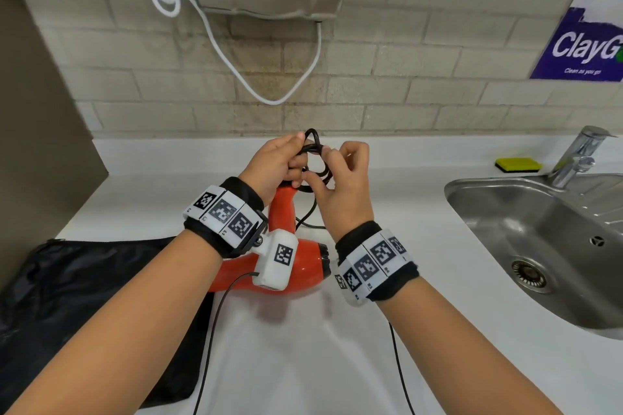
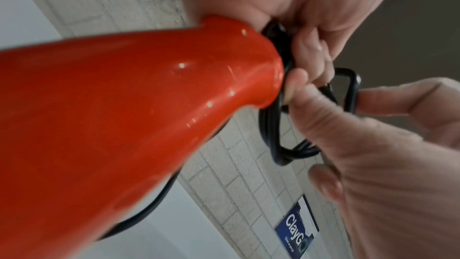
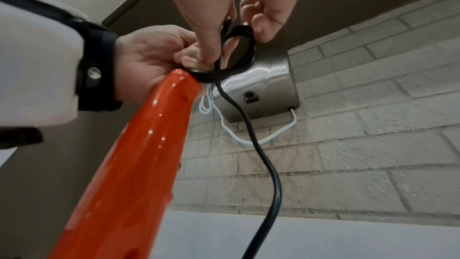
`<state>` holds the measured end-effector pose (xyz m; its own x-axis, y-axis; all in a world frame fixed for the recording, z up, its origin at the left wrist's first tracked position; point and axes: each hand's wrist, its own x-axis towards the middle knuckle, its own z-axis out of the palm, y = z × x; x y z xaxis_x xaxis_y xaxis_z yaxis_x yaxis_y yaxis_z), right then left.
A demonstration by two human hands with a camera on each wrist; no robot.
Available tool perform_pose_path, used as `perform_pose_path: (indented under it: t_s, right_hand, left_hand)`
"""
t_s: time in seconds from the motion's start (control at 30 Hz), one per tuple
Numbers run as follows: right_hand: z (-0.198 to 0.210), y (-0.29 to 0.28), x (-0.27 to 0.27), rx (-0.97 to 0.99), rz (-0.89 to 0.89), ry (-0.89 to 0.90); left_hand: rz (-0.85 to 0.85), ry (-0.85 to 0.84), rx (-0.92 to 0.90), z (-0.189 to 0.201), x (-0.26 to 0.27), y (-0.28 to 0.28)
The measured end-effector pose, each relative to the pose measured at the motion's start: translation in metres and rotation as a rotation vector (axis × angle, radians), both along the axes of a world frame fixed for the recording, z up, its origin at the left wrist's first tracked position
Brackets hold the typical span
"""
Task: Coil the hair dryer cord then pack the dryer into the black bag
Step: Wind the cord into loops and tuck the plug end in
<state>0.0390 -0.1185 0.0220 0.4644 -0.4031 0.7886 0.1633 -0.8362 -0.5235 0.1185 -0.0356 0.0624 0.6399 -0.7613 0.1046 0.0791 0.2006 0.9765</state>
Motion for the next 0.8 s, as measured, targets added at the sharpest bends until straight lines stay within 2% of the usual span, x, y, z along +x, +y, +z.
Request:
perform_pose_path:
  t_s: [0.1,0.23,0.33,0.43,0.53,0.67,0.8]
  right_hand:
    - [-0.002,-0.005,0.004,0.054,0.006,0.005]
    - [0.002,-0.011,0.010,0.174,0.056,0.002]
    - [0.005,-0.021,0.013,0.343,0.270,0.122]
    - [0.006,-0.027,0.012,0.391,0.462,0.286]
    - [0.006,-0.029,0.006,0.311,0.445,0.408]
    - [-0.007,-0.043,-0.009,0.215,0.394,0.349]
    - [-0.016,-0.059,-0.010,0.212,0.234,0.381]
  left_hand:
    - [-0.005,0.086,0.005,0.003,-0.002,0.002]
    - [-0.015,0.072,0.037,0.005,-0.005,0.003]
    - [-0.071,-0.011,0.057,0.004,-0.009,0.004]
    - [-0.088,-0.080,0.065,0.004,-0.011,0.004]
    - [-0.065,-0.069,0.060,0.005,-0.007,0.007]
    - [0.012,-0.059,0.043,0.004,0.002,0.012]
    - [-0.016,-0.125,0.094,0.004,0.000,0.010]
